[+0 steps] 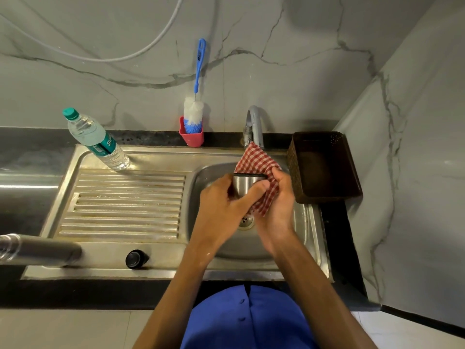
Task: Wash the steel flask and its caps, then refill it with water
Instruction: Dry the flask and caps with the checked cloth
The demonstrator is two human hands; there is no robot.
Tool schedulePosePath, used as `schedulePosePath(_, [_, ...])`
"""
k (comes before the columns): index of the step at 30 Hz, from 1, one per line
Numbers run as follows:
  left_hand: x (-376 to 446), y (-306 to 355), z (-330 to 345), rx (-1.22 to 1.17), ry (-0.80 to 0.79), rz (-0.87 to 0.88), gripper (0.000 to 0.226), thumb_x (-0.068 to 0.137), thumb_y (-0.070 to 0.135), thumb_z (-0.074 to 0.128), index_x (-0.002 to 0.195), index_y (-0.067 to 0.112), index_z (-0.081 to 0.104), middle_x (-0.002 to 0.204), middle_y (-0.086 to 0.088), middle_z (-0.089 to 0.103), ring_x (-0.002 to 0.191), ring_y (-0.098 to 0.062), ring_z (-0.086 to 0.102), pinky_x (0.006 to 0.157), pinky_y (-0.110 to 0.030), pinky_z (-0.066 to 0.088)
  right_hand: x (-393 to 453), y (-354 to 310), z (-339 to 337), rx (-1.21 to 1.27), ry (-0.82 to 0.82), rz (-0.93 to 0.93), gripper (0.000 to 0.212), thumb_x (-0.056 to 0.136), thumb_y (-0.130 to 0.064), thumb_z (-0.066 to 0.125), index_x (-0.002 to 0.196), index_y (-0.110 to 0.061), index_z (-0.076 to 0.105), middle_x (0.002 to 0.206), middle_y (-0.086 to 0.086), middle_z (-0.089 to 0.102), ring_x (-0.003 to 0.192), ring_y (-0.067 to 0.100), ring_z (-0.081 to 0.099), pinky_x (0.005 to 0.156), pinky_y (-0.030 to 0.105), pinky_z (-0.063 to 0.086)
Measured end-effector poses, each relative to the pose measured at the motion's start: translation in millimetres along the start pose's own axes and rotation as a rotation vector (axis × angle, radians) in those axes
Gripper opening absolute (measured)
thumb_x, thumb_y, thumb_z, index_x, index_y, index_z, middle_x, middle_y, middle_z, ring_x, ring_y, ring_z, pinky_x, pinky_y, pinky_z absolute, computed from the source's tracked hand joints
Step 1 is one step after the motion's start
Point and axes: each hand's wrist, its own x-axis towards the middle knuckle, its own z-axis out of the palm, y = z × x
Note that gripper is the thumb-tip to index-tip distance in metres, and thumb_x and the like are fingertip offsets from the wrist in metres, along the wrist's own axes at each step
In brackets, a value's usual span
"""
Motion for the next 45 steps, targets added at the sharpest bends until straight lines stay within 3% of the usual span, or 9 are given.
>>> schedulePosePath(5, [7.0,-8.7,-22.4,-0.012,-0.193,0.106,0.07,0.069,0.037,0.098,0.126,0.029,0.057,0.115,0.014,0.075,0.107,-0.004,0.072,0.09,-0.022,0.056,-2.0,-9.2,-5.7,0.028,0.003,0.07,0.053,0.105,-0.047,0.04,0.128,-0.008,0.067,0.111,0.01,0.075,0.105,0.022,0.071,0.086,0.034,0.056])
schedulePosePath(8, [13.3,-11.9,-18.7,-0.02,-0.107,0.182,0.071,0.071,0.026,0.098,0.128,0.025,0.054,0.117,0.012,0.076,0.112,0.0,0.07,0.095,-0.014,0.053,-4.1,-8.3,-1.9,0.069,0.003,0.163,0.048,0.105,-0.045,0.041,0.115,-0.013,0.075,0.107,0.009,0.077,0.097,0.02,0.071,0.081,0.034,0.056])
schedulePosePath(14, [21.8,-24.0,-14.4,-0.093,0.153,0.189,0.069,0.075,0.035,0.095,0.128,0.03,0.051,0.124,0.013,0.07,0.117,0.0,0.067,0.096,-0.019,0.056,-8.5,-18.1,-3.3,0.171,0.071,0.169,0.042,0.103,-0.041,0.048,0.116,-0.011,0.074,0.101,0.009,0.077,0.086,0.021,0.074,0.076,0.039,0.057])
schedulePosePath(19, [5.9,-31.0,-12.2,0.006,0.017,0.271,0.076,0.069,0.05,0.09,0.13,0.037,0.048,0.132,0.015,0.065,0.129,-0.006,0.062,0.109,-0.039,0.053,-14.0,-22.4,-7.4,0.226,0.068,0.114,0.039,0.101,-0.041,0.051,0.114,-0.011,0.072,0.098,0.009,0.076,0.086,0.021,0.073,0.076,0.037,0.058])
schedulePosePath(24, [13.8,-13.5,-7.9,0.239,-0.062,0.454,0.073,0.071,0.059,0.078,0.135,0.041,0.047,0.146,0.014,0.061,0.162,-0.013,0.015,0.129,-0.058,0.005,-15.8,-13.8,-11.2,0.15,-0.003,0.215,0.048,0.106,-0.039,0.038,0.109,-0.008,0.075,0.104,0.014,0.075,0.089,0.024,0.073,0.08,0.036,0.058])
schedulePosePath(28, [20.4,-11.2,-20.0,0.133,-0.041,0.478,0.074,0.074,0.042,0.092,0.136,0.026,0.056,0.144,0.017,0.062,0.157,-0.01,0.031,0.125,-0.062,0.025,-17.4,-25.2,-19.3,0.088,-0.069,0.162,0.047,0.107,-0.038,0.039,0.115,-0.008,0.074,0.107,0.014,0.075,0.095,0.025,0.073,0.085,0.039,0.058])
schedulePosePath(35, [11.6,-7.5,-39.9,-0.087,0.071,0.474,0.071,0.074,0.014,0.092,0.134,0.016,0.054,0.132,0.023,0.063,0.124,-0.008,0.065,0.102,-0.027,0.055,-27.2,-33.7,-37.4,0.121,0.012,-0.05,0.041,0.087,-0.033,0.066,0.122,-0.012,0.068,0.101,0.001,0.077,0.097,0.021,0.071,0.08,0.035,0.056])
schedulePosePath(41, [15.8,-12.6,-41.1,0.071,-0.083,0.448,0.075,0.076,0.031,0.093,0.142,0.014,0.063,0.127,0.0,0.069,0.115,-0.011,0.068,0.092,-0.025,0.061,-27.5,-7.1,-28.0,-0.788,-0.09,-0.529,0.021,0.097,-0.044,0.054,0.109,-0.039,0.069,0.111,-0.013,0.065,0.101,0.013,0.066,0.083,0.034,0.057])
schedulePosePath(45, [20.6,-20.4,-44.7,0.237,-0.142,0.486,0.075,0.078,0.033,0.092,0.145,0.019,0.061,0.131,0.004,0.067,0.118,-0.01,0.065,0.097,-0.034,0.06,-24.8,-6.4,-10.7,-0.595,-0.111,-0.166,0.03,0.099,-0.044,0.05,0.114,-0.029,0.07,0.116,0.001,0.07,0.093,0.014,0.072,0.078,0.03,0.061])
